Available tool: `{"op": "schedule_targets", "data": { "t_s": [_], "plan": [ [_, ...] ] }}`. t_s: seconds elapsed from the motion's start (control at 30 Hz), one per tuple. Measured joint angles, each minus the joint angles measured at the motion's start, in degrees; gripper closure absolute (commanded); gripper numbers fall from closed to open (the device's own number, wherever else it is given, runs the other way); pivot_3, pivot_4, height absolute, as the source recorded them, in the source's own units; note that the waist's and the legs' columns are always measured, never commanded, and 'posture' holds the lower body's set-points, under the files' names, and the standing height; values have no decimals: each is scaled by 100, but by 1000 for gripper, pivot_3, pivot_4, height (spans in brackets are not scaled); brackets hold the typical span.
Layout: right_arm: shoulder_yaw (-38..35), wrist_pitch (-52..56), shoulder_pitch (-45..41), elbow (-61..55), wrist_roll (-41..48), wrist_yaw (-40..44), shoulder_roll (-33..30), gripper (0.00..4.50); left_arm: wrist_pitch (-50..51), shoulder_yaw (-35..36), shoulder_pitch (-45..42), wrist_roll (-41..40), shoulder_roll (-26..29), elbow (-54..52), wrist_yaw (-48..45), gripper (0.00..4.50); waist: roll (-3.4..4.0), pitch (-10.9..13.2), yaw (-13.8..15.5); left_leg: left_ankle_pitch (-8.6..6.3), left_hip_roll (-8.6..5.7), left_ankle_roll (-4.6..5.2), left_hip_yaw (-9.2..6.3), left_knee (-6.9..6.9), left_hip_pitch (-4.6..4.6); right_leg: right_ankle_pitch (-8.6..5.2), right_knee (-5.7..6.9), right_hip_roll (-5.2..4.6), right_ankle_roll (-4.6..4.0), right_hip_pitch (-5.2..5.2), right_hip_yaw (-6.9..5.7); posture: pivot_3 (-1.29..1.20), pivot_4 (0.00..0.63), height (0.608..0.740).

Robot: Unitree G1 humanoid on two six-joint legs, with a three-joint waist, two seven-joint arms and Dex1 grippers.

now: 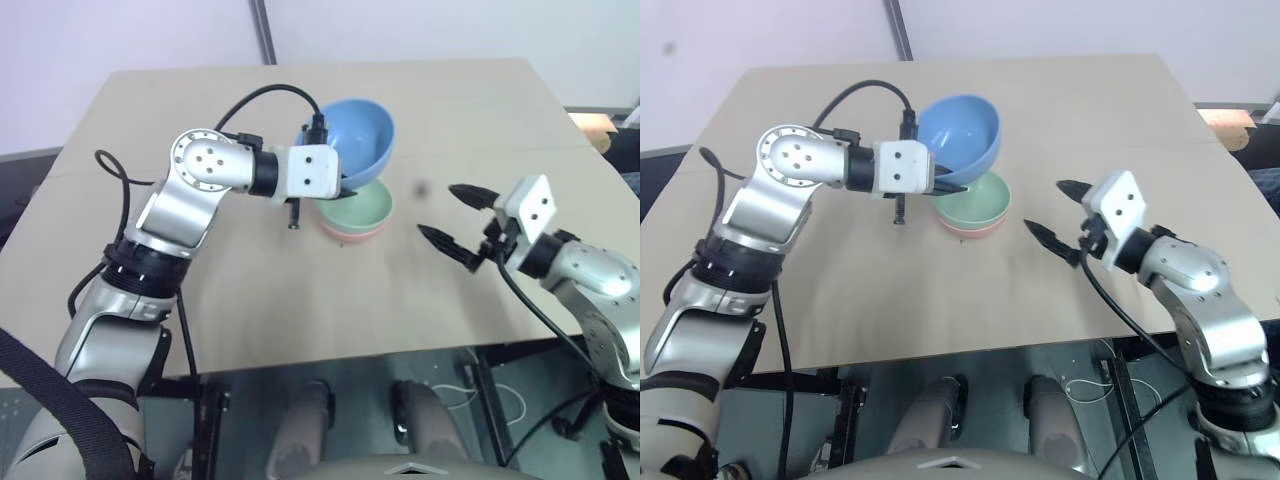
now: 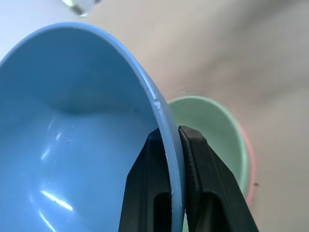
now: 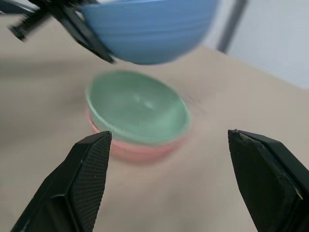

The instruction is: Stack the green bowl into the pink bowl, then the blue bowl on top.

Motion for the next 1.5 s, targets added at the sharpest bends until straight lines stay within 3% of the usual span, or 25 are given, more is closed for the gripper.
{"op": "schedule_targets", "data": {
  "t_s": [0.1, 0.2, 0.4, 0.5, 0.67, 0.7, 0.77, 0.9, 1.13, 1.23, 1.5],
  "plan": [
    [-587, 157, 717, -418, 132, -15, -111, 326, -300, -62, -130, 164, -121, 459, -187, 4455, 0, 0, 18, -2, -2, 3, 0, 20, -2, -1, 1, -1, 3, 9, 0, 0, 150, 740],
    [-1056, 261, 1230, -838, 332, -28, -127, 326, -589, -87, -267, 311, -285, 887, -279, 3381, 0, 0, 0, -3, -1, 4, 1, 32, -1, -1, 3, -1, 5, 11, 0, 0, 150, 740],
    [-1317, 471, 1401, -1201, 551, -237, -195, 326, -979, -78, -422, 342, -673, 1309, -407, 782, -1, 0, 7, -3, 1, 5, -1, 60, 3, -10, 11, -1, -11, 26, 0, 0, 150, 740],
    [-1298, 538, 1349, -1231, 611, -305, -212, 326, -950, 36, -412, 92, -790, 1310, -440, 782, -1, 1, 7, -4, 1, 6, -1, 62, 1, -9, 10, -2, -10, 26, 0, 0, 150, 740],
    [-952, 580, 868, -1142, 659, -370, -257, 326, -379, 1064, -253, -643, -774, 946, 67, 782, 0, 1, -26, -4, 7, 6, -6, 60, 6, 2, 11, 2, 10, 26, -4, 0, 150, 740],
    [-813, 578, 711, -1043, 664, -362, -279, 326, -123, 1233, -131, -663, -654, 784, 264, 506, 2, 1, -46, -4, 6, 6, -5, 60, 7, 3, 11, 2, 12, 27, -3, 0, 150, 740],
    [-578, 569, 409, -772, 645, -342, -312, 163, 446, 1565, 299, -832, -407, 397, 464, 1, 2, 0, -101, -4, 6, 6, -5, 60, 10, 4, 11, 1, 12, 31, -2, 0, 150, 740],
    [-289, 457, -154, -86, 607, -224, -313, 163, 1784, 2115, 1172, -1601, -259, -437, 688, 1, -2, 3, -96, -4, 7, 6, -16, 62, 4, 4, 9, -1, 12, 32, -10, 0, 150, 740],
    [125, -125, -722, 909, 227, 208, -465, 163, 2382, 2881, 2799, -1671, -407, -2068, 2086, 1, -1, 3, -85, -4, 6, 5, -17, 58, 8, 4, 6, -2, 10, 34, -11, 0, 150, 740],
    [50, -215, -689, 1097, 333, 547, -613, 163, 2455, 3552, 3689, -1943, -610, -2649, 2523, 1, 0, 2, -85, -5, 16, 4, -16, 55, 8, 4, 4, -3, 9, 34, -10, 0, 150, 740],
    [-1066, -419, 288, 1406, 634, 1453, -1277, 163, 2775, 4480, 5260, -2633, -144, -3242, 2251, 1, 0, 2, 40, -6, 20, 4, -8, 60, 11, -11, -4, -7, -14, 42, -9, 0, 150, 740]
  ]
}}
